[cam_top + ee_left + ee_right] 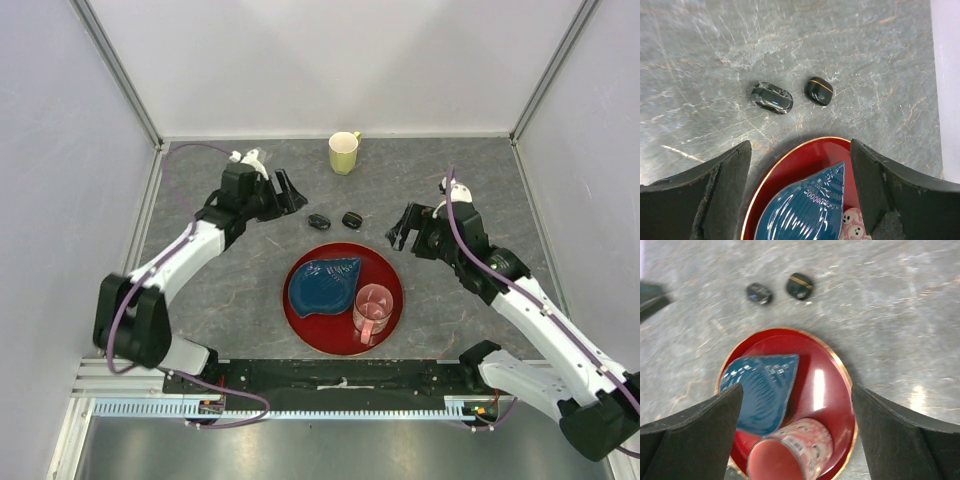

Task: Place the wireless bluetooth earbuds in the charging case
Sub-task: Reset both arms

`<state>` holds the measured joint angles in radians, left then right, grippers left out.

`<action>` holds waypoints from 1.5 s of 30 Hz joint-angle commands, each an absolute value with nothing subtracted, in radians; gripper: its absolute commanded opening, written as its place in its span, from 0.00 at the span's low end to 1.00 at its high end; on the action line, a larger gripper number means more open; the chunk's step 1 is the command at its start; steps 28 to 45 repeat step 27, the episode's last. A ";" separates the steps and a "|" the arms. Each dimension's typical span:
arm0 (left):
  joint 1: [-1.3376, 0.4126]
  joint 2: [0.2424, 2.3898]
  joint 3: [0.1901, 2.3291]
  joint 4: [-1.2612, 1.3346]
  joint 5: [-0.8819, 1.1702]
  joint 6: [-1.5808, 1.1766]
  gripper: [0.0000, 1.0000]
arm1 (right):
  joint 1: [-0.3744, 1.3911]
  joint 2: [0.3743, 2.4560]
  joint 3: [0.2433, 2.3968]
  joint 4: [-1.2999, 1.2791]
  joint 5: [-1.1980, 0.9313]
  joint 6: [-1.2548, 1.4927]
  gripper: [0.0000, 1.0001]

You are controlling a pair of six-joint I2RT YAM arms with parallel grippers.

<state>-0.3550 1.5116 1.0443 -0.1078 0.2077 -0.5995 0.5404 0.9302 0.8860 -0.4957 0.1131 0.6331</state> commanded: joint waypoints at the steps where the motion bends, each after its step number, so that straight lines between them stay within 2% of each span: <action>1: -0.354 1.336 0.974 -0.133 0.118 -0.465 0.86 | 0.396 1.015 0.930 -0.534 0.144 0.592 0.96; 5: -0.353 1.232 0.940 -0.260 0.110 -0.437 0.88 | 0.209 1.106 0.931 -0.529 0.068 0.561 0.98; 9: -0.356 1.117 0.905 -0.298 0.118 -0.397 0.88 | 0.031 1.170 0.884 -0.482 0.119 0.540 0.98; 13: -0.354 0.878 0.766 -0.193 0.080 -0.388 0.89 | 0.026 1.172 0.779 -0.378 0.310 0.551 0.98; 14: -0.356 0.847 0.752 -0.186 0.074 -0.388 0.93 | 0.026 1.170 0.738 -0.339 0.343 0.548 0.98; 20: -0.356 0.735 0.738 -0.212 0.034 -0.341 0.93 | 0.026 1.118 0.608 -0.162 0.606 0.485 0.98; 25: -0.354 0.718 0.744 -0.236 -0.089 -0.339 0.93 | 0.035 1.078 0.522 -0.006 0.650 0.447 0.98; 27: -0.354 0.709 0.738 -0.241 -0.130 -0.339 0.95 | 0.058 1.077 0.457 0.147 0.673 0.404 0.98; 45: -0.354 0.709 0.738 -0.241 -0.130 -0.339 0.95 | 0.058 1.077 0.457 0.147 0.673 0.404 0.98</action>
